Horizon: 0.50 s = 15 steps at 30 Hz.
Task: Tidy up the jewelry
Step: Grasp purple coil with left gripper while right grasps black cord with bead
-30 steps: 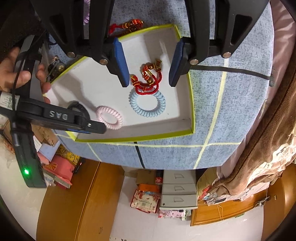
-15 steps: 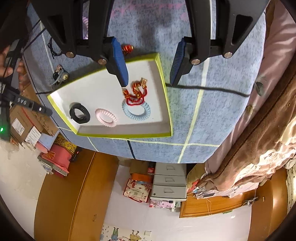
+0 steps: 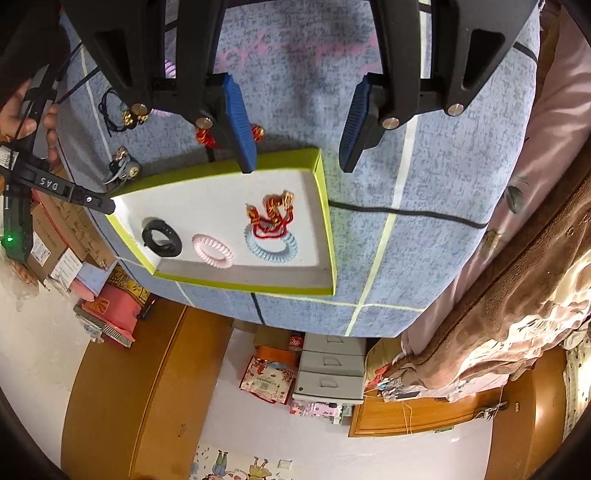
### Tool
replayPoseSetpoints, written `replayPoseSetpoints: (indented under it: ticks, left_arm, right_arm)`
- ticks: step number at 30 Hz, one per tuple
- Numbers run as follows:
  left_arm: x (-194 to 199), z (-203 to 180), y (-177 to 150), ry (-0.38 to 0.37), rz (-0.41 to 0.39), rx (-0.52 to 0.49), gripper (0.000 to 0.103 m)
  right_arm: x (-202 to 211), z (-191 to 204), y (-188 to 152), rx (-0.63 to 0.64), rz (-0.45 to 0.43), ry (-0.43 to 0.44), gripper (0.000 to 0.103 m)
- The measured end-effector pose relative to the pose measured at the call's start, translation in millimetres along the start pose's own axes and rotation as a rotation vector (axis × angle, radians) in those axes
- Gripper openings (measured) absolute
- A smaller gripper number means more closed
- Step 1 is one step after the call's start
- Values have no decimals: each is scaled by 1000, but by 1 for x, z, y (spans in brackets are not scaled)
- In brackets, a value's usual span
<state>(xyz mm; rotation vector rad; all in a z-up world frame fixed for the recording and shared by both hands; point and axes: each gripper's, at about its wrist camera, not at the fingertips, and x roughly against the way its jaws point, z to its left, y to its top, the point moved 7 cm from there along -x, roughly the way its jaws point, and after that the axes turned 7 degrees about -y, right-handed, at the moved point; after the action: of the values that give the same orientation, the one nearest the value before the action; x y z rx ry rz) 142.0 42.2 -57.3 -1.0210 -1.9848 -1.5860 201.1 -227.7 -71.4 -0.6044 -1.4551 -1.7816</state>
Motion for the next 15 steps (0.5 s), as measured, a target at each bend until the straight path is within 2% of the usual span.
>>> replayPoseSetpoints:
  ticks: [11, 13, 15]
  left_arm:
    - [4, 0, -10, -5, 6, 4, 49]
    - [6, -3, -12, -13, 5, -7, 49]
    - [5, -6, -15, -22, 14, -19, 49]
  right_arm:
    - [9, 9, -17, 4, 12, 33, 45]
    - [19, 7, -22, 44, -12, -26, 45]
    - [28, 8, -28, 76, -30, -46, 45]
